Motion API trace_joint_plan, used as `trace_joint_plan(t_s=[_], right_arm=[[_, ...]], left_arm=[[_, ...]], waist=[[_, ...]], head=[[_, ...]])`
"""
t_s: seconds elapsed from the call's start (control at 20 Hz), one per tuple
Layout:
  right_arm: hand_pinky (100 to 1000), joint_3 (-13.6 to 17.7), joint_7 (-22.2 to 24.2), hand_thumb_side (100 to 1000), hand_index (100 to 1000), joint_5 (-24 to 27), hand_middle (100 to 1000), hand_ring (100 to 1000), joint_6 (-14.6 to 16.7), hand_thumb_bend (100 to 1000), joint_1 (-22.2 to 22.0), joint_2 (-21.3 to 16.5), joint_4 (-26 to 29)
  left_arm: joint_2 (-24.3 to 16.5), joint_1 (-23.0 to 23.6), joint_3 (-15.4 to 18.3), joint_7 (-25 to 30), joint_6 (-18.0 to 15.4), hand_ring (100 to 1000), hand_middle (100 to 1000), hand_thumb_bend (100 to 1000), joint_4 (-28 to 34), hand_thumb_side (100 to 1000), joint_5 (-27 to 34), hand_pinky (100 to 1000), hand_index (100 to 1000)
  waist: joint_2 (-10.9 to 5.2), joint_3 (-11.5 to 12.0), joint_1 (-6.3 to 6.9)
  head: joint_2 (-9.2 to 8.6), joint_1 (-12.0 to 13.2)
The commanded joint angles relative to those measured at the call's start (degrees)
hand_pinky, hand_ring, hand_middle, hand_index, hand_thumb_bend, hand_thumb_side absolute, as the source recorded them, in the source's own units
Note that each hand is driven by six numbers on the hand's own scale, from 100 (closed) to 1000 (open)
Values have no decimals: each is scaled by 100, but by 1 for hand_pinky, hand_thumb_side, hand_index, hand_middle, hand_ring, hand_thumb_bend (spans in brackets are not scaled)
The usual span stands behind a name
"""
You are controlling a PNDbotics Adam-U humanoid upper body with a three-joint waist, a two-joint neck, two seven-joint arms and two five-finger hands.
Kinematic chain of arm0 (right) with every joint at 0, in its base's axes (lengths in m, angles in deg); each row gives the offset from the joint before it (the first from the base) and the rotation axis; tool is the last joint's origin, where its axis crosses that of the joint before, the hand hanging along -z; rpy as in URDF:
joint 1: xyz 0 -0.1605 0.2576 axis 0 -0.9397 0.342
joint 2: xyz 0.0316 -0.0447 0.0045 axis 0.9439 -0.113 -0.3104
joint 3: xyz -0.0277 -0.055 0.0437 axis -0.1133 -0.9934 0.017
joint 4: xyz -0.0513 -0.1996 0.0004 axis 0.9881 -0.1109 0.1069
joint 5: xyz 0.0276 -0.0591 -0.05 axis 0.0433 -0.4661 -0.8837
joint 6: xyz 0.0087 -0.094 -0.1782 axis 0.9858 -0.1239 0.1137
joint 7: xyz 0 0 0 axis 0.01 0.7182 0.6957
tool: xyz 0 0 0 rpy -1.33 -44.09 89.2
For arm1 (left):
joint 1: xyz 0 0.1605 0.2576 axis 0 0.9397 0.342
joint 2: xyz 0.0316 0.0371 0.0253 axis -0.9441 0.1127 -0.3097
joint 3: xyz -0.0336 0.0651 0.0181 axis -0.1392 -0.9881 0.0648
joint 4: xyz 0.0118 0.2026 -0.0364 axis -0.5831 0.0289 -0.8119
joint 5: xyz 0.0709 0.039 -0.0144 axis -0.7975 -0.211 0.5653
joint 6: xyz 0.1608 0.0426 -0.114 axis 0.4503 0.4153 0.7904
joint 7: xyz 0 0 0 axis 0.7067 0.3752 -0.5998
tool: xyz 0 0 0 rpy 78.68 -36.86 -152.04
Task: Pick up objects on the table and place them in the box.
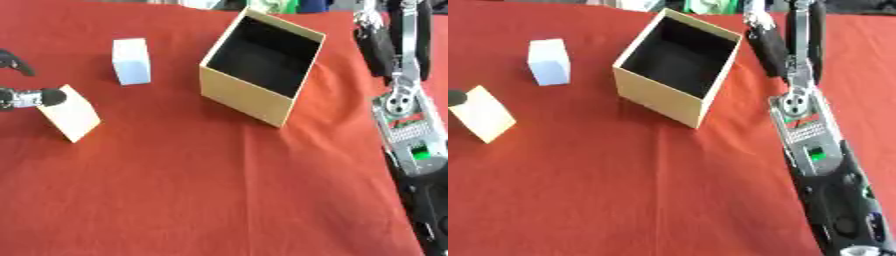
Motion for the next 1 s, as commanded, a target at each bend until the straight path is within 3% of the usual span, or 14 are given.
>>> trace_joint_plan(t_s=[0.05, 0.3, 0.55, 0.9, 1.0], right_arm=[[799, 13, 0, 811, 1000, 39, 727, 749, -1, 100, 40, -109, 108], [799, 12, 0, 812, 1000, 54, 726, 749, -2, 100, 41, -101, 110], [798, 7, 2, 813, 1000, 70, 726, 748, 2, 100, 43, -89, 110], [796, 3, -9, 817, 1000, 113, 723, 745, 12, 100, 46, -85, 109], [795, 5, -18, 816, 1000, 124, 721, 744, 14, 100, 46, -82, 110]], left_arm=[[-36, -147, 26, -108, 13, 1000, 898, 724, -119, 1000, 71, 812, 898], [61, -178, 10, -177, -12, 995, 861, 709, -328, 1000, 222, 807, 925], [149, -227, -7, -241, -23, 992, 869, 757, -549, 1000, 93, 813, 941], [274, -298, -20, -150, -211, 985, 892, 685, -785, 1000, -199, 811, 947], [306, -316, -21, -129, -237, 989, 900, 639, -845, 941, -240, 814, 946]], waist=[[-112, -9, 23], [-102, -27, 16], [-92, -43, 14], [-76, -68, 7], [-72, -74, 7]], head=[[-9, 20], [3, 30], [-14, 51], [-30, 91], [-37, 102]])
